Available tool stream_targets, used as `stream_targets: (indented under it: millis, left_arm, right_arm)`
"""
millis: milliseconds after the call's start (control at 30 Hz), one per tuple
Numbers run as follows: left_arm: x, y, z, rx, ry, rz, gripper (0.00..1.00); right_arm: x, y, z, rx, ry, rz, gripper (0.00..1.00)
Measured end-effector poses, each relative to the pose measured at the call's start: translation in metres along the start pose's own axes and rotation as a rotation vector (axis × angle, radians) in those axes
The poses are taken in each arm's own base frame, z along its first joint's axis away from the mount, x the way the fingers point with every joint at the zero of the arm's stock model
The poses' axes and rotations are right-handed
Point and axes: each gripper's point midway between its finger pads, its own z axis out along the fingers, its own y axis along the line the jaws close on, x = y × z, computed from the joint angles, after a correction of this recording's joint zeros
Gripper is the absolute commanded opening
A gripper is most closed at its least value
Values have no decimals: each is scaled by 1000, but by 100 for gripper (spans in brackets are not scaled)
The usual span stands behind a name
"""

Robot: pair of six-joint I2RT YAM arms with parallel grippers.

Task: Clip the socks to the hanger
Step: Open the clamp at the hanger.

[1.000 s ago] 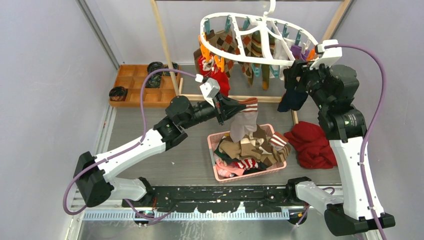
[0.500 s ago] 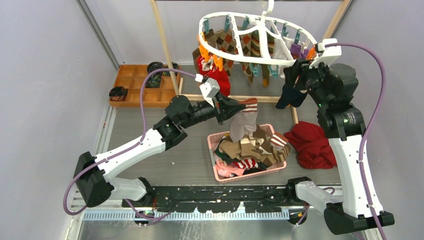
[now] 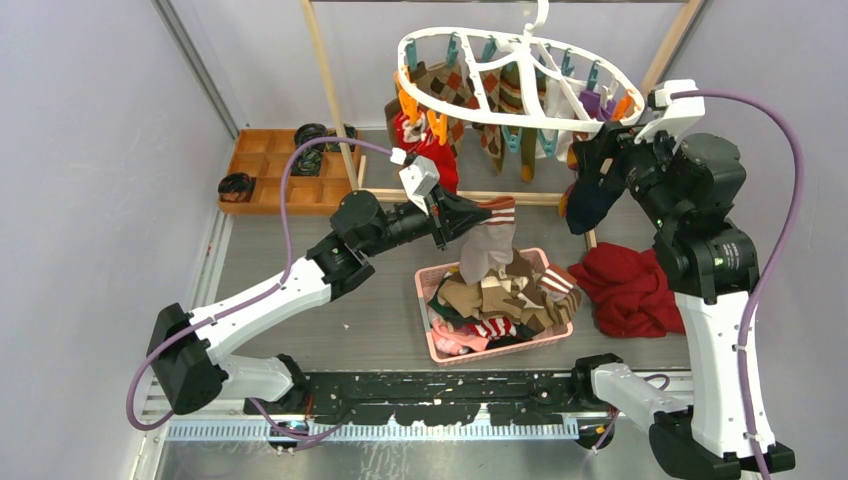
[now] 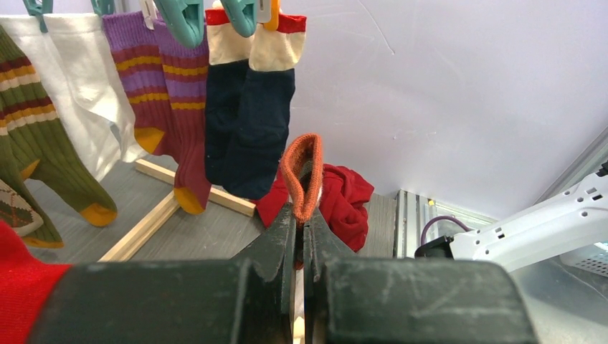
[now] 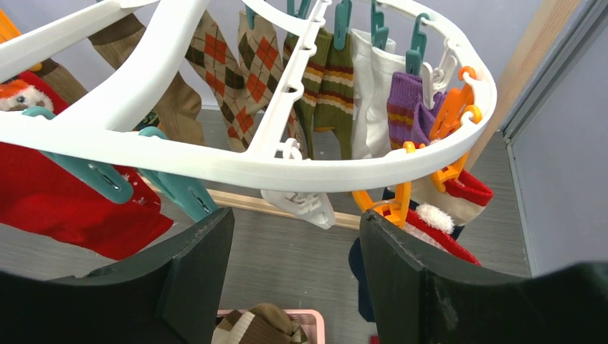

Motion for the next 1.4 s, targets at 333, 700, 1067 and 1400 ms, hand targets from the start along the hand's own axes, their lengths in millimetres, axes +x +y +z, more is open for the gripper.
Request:
stream_targets:
  millis: [333, 700, 1067, 1400]
  left_arm:
    - [0, 0, 0, 0, -1, 1, 0]
    - [0, 0, 0, 0, -1, 1, 0]
    - [0, 0, 0, 0, 0, 0, 0]
    - [7, 3, 3, -4, 13, -5, 0]
  right_arm:
    - [1, 7, -2, -32, 28, 26, 61]
    - [13, 6, 14, -28, 77, 46, 59]
    - [28, 0, 32, -12, 37, 28, 57]
    - [21, -5, 40, 2, -68, -17, 57]
